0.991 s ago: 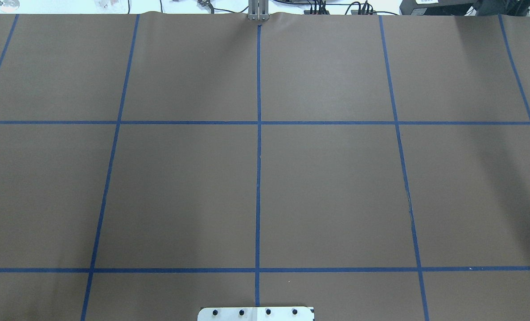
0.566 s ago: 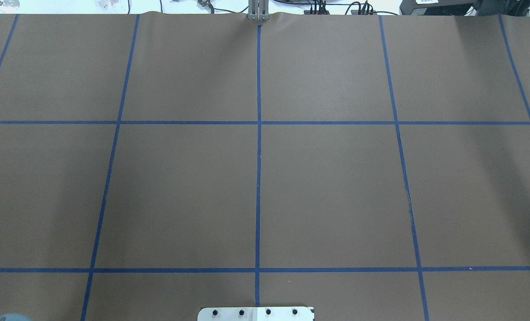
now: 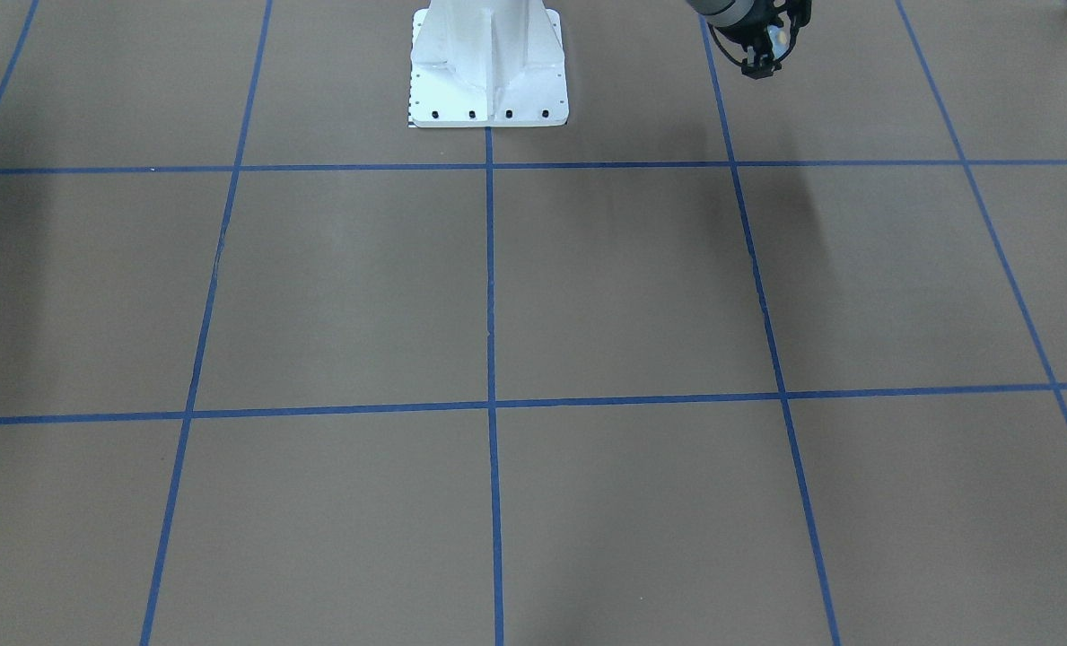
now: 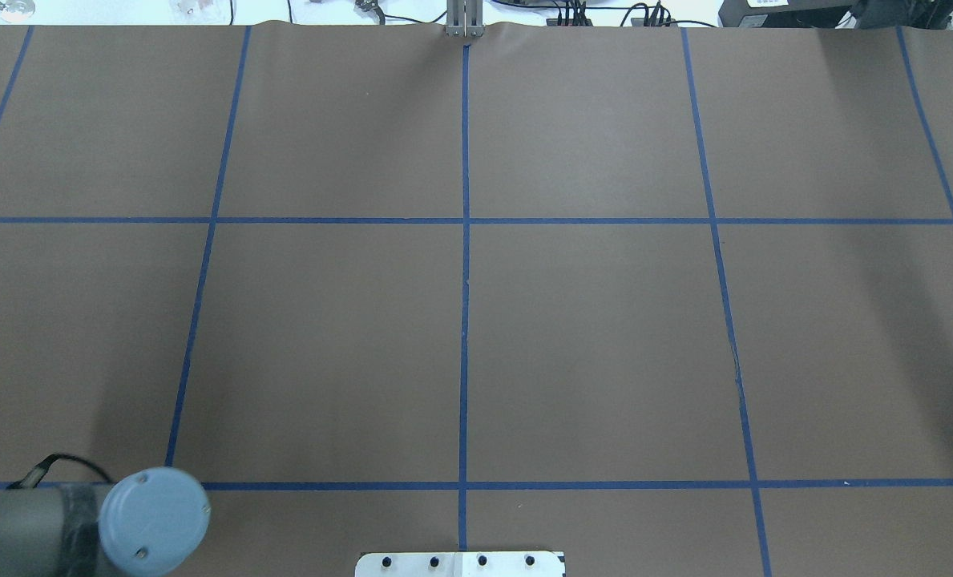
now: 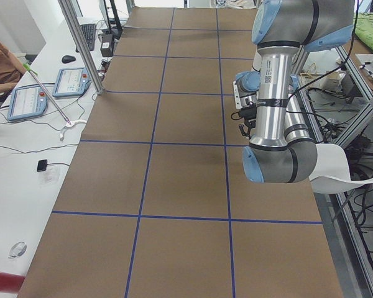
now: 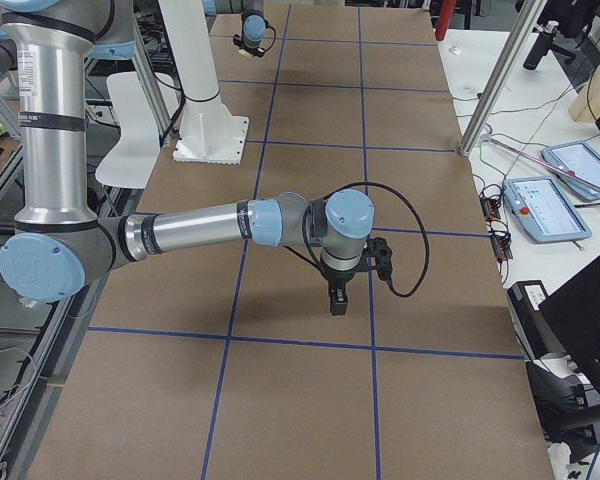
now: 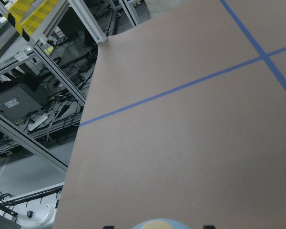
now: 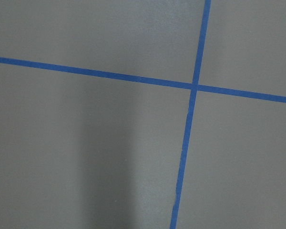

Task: Place and press bell with both arms
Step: 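Carry the blue bell with the left gripper toward the table center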

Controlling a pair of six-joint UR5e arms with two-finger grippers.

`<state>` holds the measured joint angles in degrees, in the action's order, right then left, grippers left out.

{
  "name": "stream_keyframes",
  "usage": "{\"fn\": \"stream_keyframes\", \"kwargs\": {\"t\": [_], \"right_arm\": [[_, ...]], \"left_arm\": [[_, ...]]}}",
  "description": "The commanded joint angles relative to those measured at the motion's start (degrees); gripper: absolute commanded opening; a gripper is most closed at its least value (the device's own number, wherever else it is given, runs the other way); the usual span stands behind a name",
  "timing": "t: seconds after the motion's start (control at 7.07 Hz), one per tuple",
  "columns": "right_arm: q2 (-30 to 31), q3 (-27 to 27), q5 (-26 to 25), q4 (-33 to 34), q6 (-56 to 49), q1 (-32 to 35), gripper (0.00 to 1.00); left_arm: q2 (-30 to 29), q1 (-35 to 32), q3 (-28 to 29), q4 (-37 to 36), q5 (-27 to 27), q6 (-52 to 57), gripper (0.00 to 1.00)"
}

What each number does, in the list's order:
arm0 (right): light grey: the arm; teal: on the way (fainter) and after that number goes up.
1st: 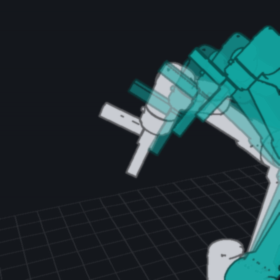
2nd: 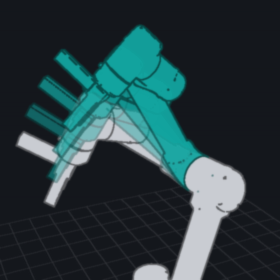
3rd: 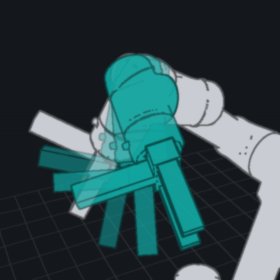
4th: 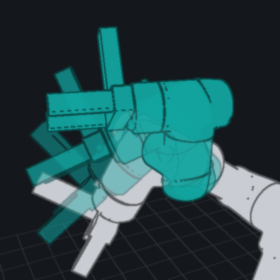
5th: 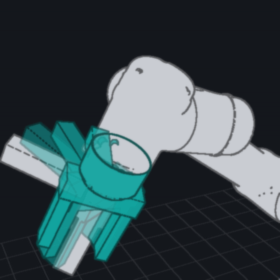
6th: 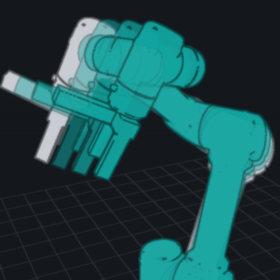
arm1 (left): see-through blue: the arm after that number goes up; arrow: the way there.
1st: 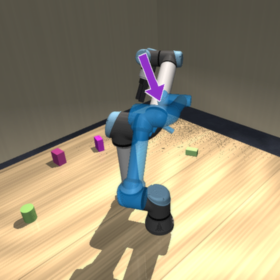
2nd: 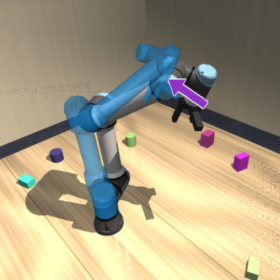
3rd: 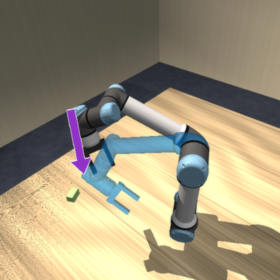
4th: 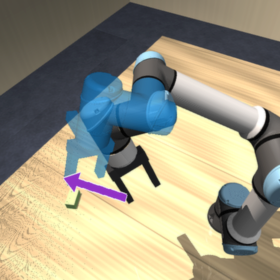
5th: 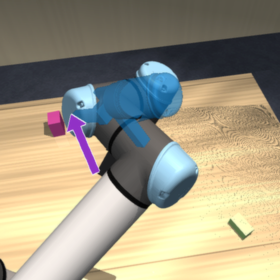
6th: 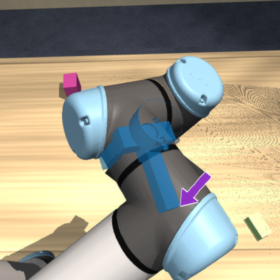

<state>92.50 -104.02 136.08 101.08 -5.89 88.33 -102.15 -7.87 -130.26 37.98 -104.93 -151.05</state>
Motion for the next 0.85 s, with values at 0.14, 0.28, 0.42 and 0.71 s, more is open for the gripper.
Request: {"fn": "stream_keyframes", "kwargs": {"t": [0.14,0.28,0.42,0.71], "right_arm": [[0.5,0.3,0.1,0.1,0.1,0.0,1.0],[0.4,0.4,0.1,0.1,0.1,0.0,1.0],[0.3,0.4,0.1,0.1,0.1,0.0,1.0],[0.4,0.4,0.2,0.1,0.1,0.0,1.0]], "left_arm": [[-18.6,-15.1,12.9,-3.4,9.2,26.5,0.0],[-20.8,-19.6,13.1,-1.2,11.5,34.2,0.0],[-21.1,-21.4,13.3,3.5,15.5,41.5,0.0],[-21.2,-21.4,13.7,18.1,25.2,56.1,0.0]]}}
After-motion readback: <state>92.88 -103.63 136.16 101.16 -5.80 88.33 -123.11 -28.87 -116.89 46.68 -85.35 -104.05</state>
